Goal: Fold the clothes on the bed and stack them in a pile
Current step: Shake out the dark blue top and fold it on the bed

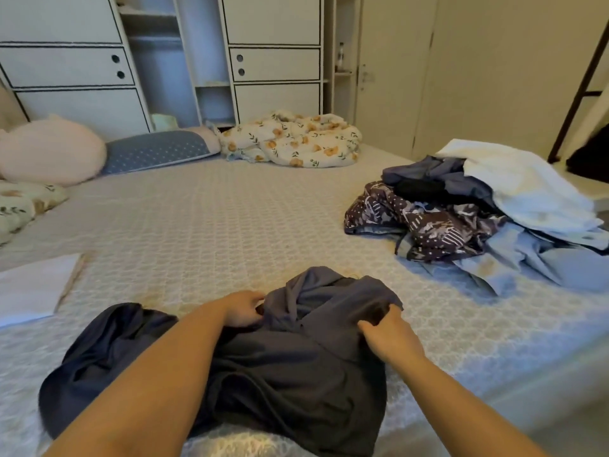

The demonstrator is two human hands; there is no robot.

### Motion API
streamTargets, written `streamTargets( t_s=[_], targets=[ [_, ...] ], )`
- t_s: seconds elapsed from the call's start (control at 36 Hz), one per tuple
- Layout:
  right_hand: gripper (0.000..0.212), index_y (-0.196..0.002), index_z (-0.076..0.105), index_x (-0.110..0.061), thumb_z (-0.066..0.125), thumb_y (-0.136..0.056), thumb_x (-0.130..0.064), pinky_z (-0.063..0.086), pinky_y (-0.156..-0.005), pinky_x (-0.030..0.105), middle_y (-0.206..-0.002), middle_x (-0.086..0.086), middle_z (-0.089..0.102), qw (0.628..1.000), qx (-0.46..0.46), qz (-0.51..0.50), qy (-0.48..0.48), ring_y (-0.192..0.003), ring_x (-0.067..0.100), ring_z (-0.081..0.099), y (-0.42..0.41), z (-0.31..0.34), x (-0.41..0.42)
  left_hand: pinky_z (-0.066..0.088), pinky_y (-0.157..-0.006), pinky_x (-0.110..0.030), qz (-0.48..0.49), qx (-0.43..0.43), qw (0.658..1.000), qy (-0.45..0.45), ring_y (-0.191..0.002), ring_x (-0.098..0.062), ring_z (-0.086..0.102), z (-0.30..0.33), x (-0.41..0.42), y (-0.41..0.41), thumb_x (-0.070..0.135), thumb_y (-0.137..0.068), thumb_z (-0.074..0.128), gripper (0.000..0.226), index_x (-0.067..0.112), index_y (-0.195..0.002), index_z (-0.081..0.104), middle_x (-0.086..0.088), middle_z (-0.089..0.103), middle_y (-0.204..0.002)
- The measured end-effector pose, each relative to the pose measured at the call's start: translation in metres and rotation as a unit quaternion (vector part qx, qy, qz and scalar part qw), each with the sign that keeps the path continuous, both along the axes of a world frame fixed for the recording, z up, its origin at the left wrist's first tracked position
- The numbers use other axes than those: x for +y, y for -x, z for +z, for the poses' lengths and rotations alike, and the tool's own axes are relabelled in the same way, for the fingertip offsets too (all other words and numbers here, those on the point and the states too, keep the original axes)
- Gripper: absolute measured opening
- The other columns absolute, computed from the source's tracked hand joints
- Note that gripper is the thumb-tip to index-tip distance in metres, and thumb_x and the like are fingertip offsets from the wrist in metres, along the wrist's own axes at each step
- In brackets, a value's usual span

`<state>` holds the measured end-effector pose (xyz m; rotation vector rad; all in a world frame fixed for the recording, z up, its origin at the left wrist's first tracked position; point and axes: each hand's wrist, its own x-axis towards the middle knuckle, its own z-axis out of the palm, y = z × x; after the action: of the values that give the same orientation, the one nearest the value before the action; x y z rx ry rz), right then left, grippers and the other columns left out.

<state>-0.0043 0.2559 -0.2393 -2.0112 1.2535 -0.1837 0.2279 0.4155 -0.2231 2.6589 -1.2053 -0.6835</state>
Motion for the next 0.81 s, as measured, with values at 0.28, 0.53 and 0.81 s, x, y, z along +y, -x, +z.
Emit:
streamTargets(
  t_s=[0.28,0.53,0.81],
  targets=[
    [0.073,-0.152,0.007,-0.022,0.047,-0.093,-0.008,0.034,-0.049,0.026,-0.119,0.010,0.055,0.994,-0.056,0.087,0.038,-0.065,0.016,0.048,-0.008,-0.021,0.021,0.042,-0.069,-0.024,-0.039,0.106,0.989,0.095,-0.076,-0.012,0.057,-0.009,-0.013,0.020,0.023,-0.074,0.063,0.012,0.030,-0.064,0.062,0.006,0.062,-0.075],
    [0.050,-0.128,0.053,-0.021,0.038,-0.087,0.004,0.037,-0.076,0.026,-0.128,0.008,0.056,0.986,-0.166,0.001,0.023,-0.100,0.023,0.052,-0.039,0.044,-0.019,0.037,-0.079,-0.036,0.346,-0.061,0.836,0.423,-0.104,-0.037,0.053,0.059,0.028,-0.031,0.028,-0.101,0.042,0.024,0.006,-0.101,0.051,-0.025,0.057,-0.115],
    [0.048,-0.139,0.039,-0.015,0.053,-0.094,-0.024,0.044,-0.082,0.034,-0.129,0.017,0.052,0.984,0.044,0.157,0.068,-0.106,0.034,0.054,-0.026,0.022,-0.034,0.045,-0.077,-0.038,0.267,-0.219,0.937,-0.051,-0.100,-0.031,0.054,0.054,0.113,-0.042,0.024,-0.094,0.051,0.036,0.012,-0.127,0.042,-0.014,0.053,-0.113]
  ],
)
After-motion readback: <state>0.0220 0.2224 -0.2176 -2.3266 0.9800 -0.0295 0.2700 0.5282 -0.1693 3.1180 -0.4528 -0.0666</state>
